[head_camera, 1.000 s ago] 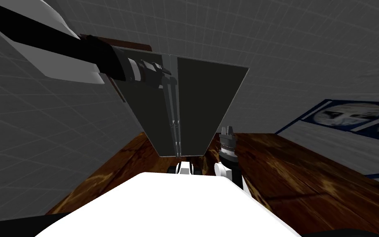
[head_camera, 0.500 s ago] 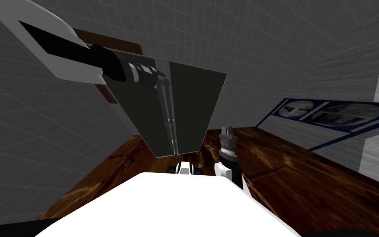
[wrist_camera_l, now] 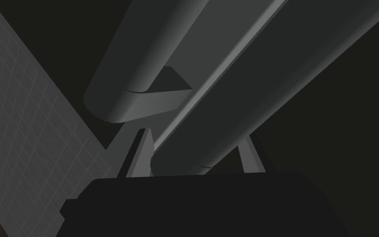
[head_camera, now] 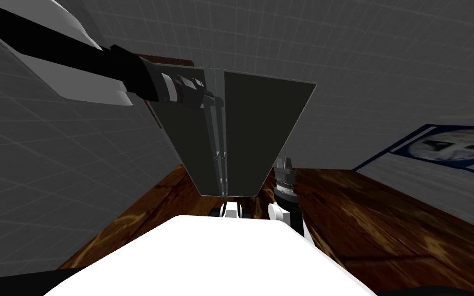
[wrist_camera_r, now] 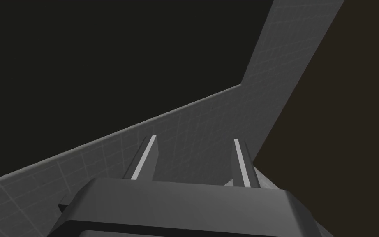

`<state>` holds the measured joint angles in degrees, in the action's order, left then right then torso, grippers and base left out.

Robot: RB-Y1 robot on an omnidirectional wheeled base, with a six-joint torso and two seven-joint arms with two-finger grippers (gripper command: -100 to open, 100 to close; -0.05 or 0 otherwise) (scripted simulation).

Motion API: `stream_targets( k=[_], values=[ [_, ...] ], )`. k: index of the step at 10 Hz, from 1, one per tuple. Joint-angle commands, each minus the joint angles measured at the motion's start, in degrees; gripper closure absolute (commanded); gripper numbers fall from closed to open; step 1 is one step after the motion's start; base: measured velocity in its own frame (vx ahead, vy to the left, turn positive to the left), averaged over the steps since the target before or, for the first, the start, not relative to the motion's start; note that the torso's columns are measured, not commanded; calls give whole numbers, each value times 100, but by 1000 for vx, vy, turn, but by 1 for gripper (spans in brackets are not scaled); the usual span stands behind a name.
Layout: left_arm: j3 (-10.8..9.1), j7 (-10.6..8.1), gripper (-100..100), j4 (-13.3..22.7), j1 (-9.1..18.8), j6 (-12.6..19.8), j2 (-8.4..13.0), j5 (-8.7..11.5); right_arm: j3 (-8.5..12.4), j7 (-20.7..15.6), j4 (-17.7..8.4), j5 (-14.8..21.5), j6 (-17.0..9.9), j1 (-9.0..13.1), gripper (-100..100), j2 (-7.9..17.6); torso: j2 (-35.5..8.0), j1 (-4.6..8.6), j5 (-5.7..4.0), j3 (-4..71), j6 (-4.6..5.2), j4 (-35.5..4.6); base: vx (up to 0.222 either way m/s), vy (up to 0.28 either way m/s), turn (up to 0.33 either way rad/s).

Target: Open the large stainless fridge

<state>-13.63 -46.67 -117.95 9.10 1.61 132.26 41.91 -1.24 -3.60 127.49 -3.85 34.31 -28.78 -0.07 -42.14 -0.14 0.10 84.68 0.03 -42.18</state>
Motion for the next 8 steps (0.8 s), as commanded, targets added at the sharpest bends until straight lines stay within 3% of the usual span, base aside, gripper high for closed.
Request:
stream_targets(
  k=[1, 5, 7, 8],
  values=[
    [-107, -97, 100, -342, 226, 35, -17, 82, 0, 0, 0, 0, 0, -1, 0, 0, -4, -10, 5, -3, -14, -8, 101, -1, 181],
    [-464, -276, 100, -1105, 709, 99, -140, 228, 0, 0, 0, 0, 0, 0, 0, 0, -8, -14, 6, -5, -16, -6, 141, 2, 366],
    [-464, -276, 100, -1178, 709, 99, -140, 228, 0, 0, -1, 0, 0, 2, 0, 0, 9, 11, -7, 4, 10, 17, 73, 7, 37],
    [-553, -320, 100, -1387, 829, 115, -171, 264, -1, 0, -1, 0, -1, 4, 0, 0, 9, 18, -9, 2, 12, 23, 37, 15, 239]
  ],
)
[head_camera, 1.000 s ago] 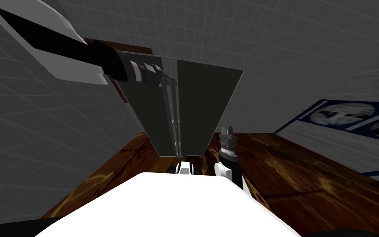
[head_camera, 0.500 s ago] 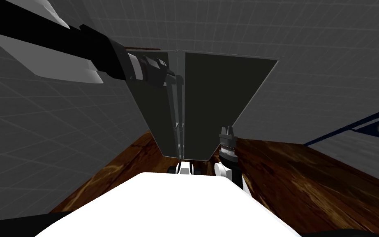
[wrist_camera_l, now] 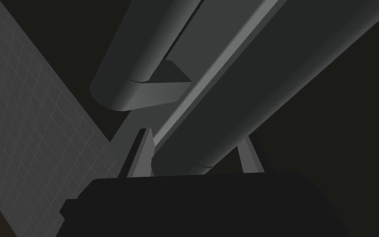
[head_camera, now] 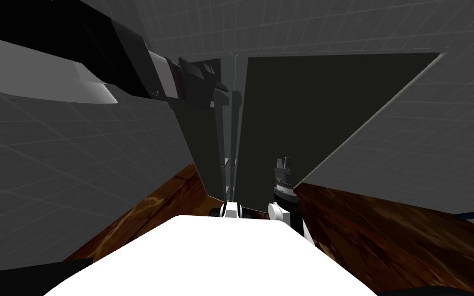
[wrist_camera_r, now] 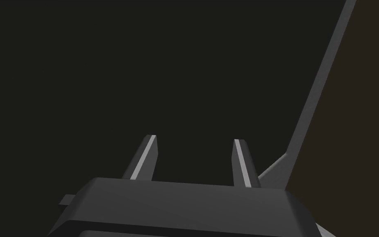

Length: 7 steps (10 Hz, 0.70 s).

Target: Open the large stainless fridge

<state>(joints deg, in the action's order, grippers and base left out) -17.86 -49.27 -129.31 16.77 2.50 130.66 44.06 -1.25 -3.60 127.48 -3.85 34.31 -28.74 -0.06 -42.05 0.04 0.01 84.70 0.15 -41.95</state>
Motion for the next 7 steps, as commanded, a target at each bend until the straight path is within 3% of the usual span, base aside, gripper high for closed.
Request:
stream_targets(
  k=[1, 2, 7],
  values=[
    [-130, -61, 100, -251, 62, 26, -11, 48, 1, 0, 0, 0, 0, -2, 0, 0, -3, 3, 0, -14, -16, -8, 49, -2, 138],
    [-273, -63, 100, -103, -80, 57, 7, 34, 13, -2, -8, -4, 2, -20, 0, -3, 2, 5, 0, -5, -26, -13, 14, -1, 16],
    [-54, 20, 100, 411, -366, -399, 81, -104, 13, -2, -8, -4, 2, -16, 0, -2, -40, -42, 22, -29, -21, -38, -124, 143, -348]
  ],
)
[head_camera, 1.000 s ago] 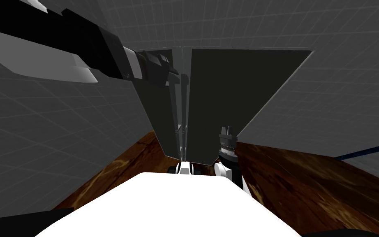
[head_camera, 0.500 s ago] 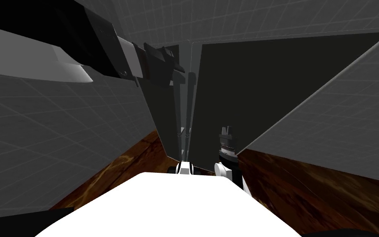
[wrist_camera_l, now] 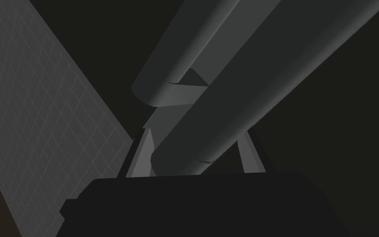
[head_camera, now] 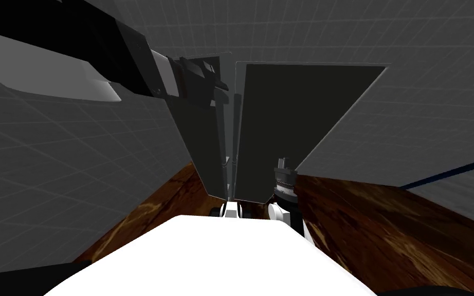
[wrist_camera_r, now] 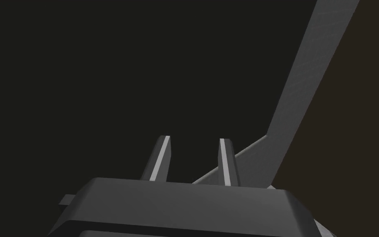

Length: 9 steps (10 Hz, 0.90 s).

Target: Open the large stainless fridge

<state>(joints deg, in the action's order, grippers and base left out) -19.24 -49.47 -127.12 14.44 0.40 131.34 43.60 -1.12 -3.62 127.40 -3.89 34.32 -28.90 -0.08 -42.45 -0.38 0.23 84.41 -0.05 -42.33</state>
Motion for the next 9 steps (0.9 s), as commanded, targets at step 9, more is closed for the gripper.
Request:
stream_targets(
  k=[9],
  values=[
    [459, 147, 100, 896, -485, -808, 108, -259, 1, 0, 0, 0, 0, -1, 0, 1, 31, 68, -36, 28, 20, 11, -186, 130, -320]
  ],
)
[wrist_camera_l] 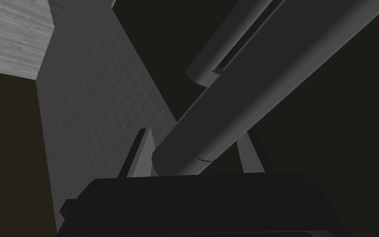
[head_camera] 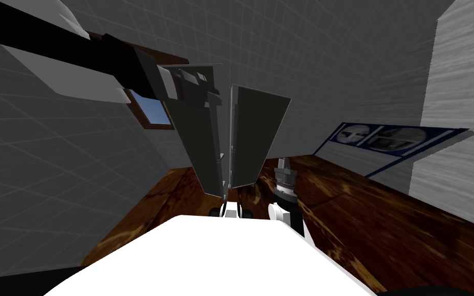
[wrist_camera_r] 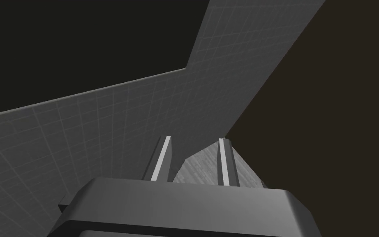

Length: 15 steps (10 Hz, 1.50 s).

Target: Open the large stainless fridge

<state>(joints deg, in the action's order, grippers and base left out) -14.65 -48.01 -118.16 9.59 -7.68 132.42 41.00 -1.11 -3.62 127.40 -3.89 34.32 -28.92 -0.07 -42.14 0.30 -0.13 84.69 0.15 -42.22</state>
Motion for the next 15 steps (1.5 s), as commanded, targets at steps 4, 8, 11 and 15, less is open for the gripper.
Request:
stream_targets(
  k=[4, 8, 11, 15],
  values=[
    [-193, -25, 100, -287, 164, -479, -126, 57, 1, 0, 0, 0, 1, -3, 0, 1, -16, -24, 16, -17, -14, -6, -47, 197, -102],
    [-354, -53, 100, -528, 303, -860, -224, 106, 2, 0, 0, 0, 0, -2, 0, 1, -28, -42, 25, -26, -22, -9, -66, 238, -104],
    [-401, -79, 100, -660, 406, -1134, -311, 119, 1, 0, 0, 0, 0, -3, 0, 0, 6, 12, 0, 4, -16, 0, -57, 146, -105],
    [-440, -89, 100, -709, 438, -1231, -338, 137, 0, 0, 0, 0, 1, -4, 0, -1, 23, 2, -42, -69, 9, -36, -38, 57, -43]
  ],
)
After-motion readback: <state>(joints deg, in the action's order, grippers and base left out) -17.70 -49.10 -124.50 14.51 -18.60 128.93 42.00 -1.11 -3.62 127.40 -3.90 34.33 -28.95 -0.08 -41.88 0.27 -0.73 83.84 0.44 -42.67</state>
